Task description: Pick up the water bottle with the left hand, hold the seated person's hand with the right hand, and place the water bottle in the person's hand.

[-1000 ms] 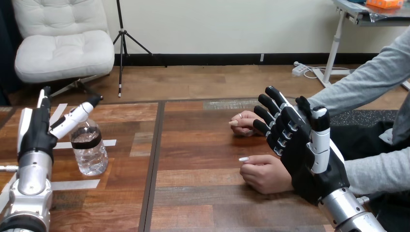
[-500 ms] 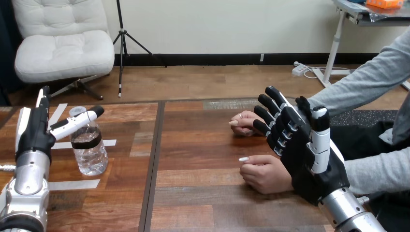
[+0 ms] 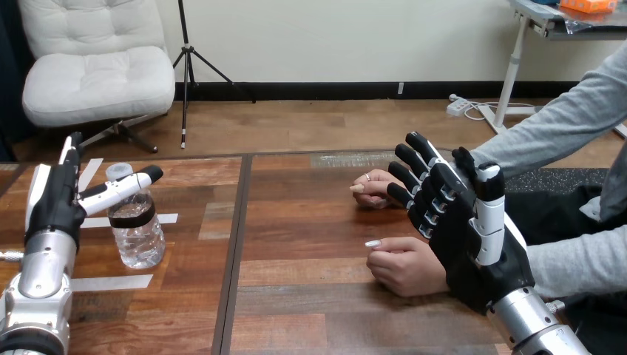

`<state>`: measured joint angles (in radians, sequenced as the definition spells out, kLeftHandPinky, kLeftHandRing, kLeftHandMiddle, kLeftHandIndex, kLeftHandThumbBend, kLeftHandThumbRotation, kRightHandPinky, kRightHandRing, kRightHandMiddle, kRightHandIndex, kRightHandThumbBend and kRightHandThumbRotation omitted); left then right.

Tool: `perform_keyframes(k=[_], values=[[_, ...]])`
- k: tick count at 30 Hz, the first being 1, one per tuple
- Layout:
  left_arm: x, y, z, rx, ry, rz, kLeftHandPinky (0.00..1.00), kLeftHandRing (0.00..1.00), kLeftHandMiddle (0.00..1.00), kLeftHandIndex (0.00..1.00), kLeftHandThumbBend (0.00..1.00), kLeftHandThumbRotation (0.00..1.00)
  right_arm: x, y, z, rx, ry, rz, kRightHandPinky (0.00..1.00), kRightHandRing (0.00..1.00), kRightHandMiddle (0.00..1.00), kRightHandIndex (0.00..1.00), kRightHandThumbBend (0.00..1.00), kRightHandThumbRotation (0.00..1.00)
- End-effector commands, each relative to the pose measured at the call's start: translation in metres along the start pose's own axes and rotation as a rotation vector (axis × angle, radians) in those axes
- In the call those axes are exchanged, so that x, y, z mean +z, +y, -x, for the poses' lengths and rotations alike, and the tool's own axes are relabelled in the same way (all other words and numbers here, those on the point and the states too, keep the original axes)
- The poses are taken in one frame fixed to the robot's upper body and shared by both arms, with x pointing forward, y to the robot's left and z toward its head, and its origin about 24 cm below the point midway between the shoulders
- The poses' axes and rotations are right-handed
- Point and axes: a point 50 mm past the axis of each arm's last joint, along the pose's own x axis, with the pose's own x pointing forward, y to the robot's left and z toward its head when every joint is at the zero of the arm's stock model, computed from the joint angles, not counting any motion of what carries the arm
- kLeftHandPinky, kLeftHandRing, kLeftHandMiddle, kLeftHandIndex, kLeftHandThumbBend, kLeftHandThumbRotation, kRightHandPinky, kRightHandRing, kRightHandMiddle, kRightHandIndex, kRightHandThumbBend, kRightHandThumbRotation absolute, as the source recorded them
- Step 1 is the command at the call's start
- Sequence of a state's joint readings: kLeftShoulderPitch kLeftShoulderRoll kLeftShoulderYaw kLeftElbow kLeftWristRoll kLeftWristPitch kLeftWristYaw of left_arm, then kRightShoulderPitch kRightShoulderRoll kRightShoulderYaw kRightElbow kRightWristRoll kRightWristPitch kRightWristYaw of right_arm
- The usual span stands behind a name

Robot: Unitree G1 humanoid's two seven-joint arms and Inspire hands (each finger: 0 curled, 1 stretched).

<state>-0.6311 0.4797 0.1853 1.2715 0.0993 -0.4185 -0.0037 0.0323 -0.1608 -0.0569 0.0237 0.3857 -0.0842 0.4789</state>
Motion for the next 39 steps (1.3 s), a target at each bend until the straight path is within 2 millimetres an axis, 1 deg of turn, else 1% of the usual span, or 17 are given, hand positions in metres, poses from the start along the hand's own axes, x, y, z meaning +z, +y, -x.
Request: perform_keyframes(k=[1,10,13,23,39], values=[[0.017,0.012,-0.006,0.013,-0.069,-0.006,1.00,1.00,1.00,1.00,1.00,0.34,0.020,0.001,-0.007,0.023,-0.081,0.030,1.00,1.00,1.00,1.00,1.00,1.00],[0.017,0.010,-0.005,-0.003,-0.073,-0.020,1.00,1.00,1.00,1.00,1.00,0.32,0.020,0.001,-0.007,0.021,-0.082,0.030,1.00,1.00,1.00,1.00,1.00,1.00],[0.016,0.007,-0.005,-0.024,-0.075,-0.044,1.00,1.00,1.00,1.00,1.00,0.32,0.020,0.001,-0.007,0.022,-0.082,0.031,1.00,1.00,1.00,1.00,1.00,1.00],[0.012,-0.001,-0.003,-0.073,-0.059,-0.062,1.00,1.00,1.00,1.00,1.00,0.25,0.020,0.002,-0.007,0.022,-0.084,0.027,1.00,1.00,1.00,1.00,1.00,1.00],[0.001,-0.013,0.000,-0.093,-0.007,-0.106,1.00,1.00,1.00,1.00,1.00,0.28,0.019,0.001,-0.006,0.028,-0.083,0.031,1.00,1.00,1.00,1.00,1.00,1.00]])
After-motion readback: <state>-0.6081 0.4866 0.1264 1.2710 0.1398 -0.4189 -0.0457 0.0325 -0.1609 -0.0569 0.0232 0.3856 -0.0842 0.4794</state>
